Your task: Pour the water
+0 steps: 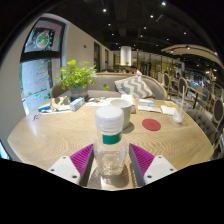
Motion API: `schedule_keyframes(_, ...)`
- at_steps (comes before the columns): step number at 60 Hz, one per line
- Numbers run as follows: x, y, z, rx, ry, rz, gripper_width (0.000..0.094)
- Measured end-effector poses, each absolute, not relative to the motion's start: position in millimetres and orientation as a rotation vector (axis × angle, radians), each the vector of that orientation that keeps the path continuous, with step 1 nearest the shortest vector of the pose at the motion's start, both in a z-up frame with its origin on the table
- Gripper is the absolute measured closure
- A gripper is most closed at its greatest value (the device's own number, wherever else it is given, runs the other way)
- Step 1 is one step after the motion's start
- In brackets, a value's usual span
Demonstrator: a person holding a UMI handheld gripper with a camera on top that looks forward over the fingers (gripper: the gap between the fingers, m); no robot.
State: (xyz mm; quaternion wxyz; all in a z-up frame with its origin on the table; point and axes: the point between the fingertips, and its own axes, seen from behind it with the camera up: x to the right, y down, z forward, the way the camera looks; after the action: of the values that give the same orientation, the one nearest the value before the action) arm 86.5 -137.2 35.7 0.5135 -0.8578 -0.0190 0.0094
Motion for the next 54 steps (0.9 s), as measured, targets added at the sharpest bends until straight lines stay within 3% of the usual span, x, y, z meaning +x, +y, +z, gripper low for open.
schedule_keyframes(4, 84.2, -132.6, 29.4, -2.051, -0.05, 0.023, 0.0437)
schedule_keyframes(19, 85.0, -123.4, 36.3, -2.032, -0.041, -0.033, 0.0543)
schedule_keyframes(34, 123.3, -106.8, 97.9, -2.003, -0.102, -0.267, 0.0543)
schedule_keyframes(54, 254.6, -18.9, 169.4, -1.912, -0.418, -0.987, 0.0545)
